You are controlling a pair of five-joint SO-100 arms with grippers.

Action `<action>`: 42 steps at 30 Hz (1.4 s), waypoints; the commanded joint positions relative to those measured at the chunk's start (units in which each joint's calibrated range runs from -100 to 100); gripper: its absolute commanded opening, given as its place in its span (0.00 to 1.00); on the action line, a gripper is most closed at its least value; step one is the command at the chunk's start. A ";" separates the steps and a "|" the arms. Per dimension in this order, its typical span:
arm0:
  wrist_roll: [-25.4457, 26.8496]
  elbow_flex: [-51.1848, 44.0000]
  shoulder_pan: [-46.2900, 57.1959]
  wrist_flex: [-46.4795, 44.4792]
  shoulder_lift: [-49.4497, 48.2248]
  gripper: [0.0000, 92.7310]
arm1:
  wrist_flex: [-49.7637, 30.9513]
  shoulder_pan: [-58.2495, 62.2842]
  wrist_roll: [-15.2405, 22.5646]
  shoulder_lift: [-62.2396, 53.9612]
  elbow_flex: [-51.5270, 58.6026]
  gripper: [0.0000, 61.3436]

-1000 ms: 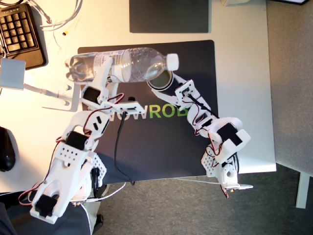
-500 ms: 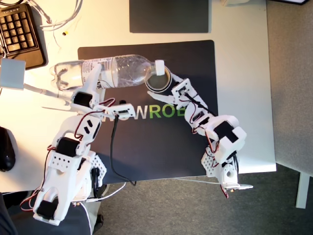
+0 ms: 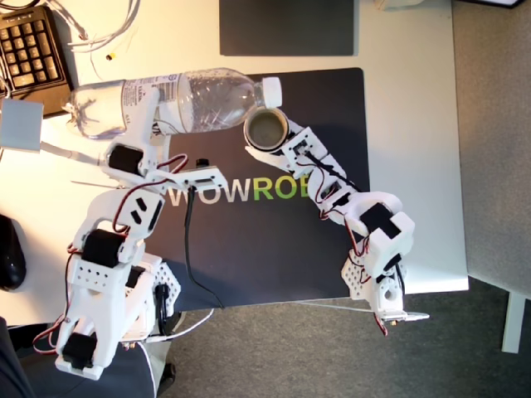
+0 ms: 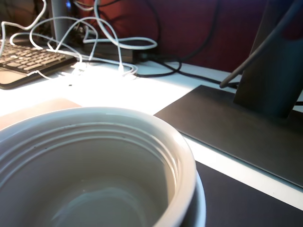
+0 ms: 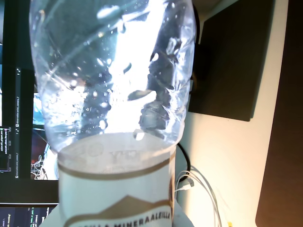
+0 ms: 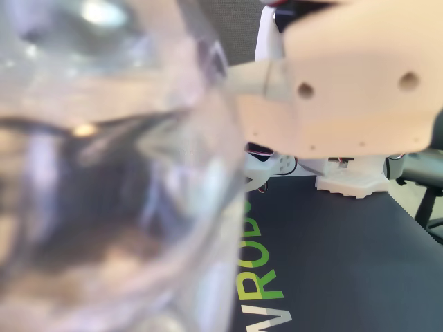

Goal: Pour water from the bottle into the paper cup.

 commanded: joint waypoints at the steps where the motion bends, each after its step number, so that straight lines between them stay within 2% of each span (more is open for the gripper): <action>1: -0.44 -9.62 -0.66 0.11 -0.22 0.00 | 1.35 -1.05 -0.15 -1.24 -3.93 0.03; 3: -0.44 -9.44 -0.66 0.11 -0.22 0.00 | 1.35 -0.69 -0.15 -1.75 -3.47 0.00; 11: -0.63 -7.89 -0.92 -0.06 -0.31 0.00 | 7.07 5.17 1.22 -18.84 0.71 0.00; 15: -2.64 -9.62 -1.18 2.47 1.08 0.00 | 9.35 10.67 2.15 -24.25 1.62 0.00; 19: -5.18 -9.44 -1.31 5.40 2.82 0.00 | 4.21 13.06 2.64 -28.72 10.34 0.00; 21: -6.40 -9.89 -1.31 6.54 3.86 0.00 | -2.00 12.34 2.69 -30.26 18.16 0.00; 26: -8.30 -12.16 0.13 8.33 7.07 0.00 | -8.46 8.28 2.83 -33.61 28.61 0.00; 42: -10.40 -14.25 1.70 9.88 10.03 0.00 | -7.39 -5.71 1.12 -35.07 31.60 0.00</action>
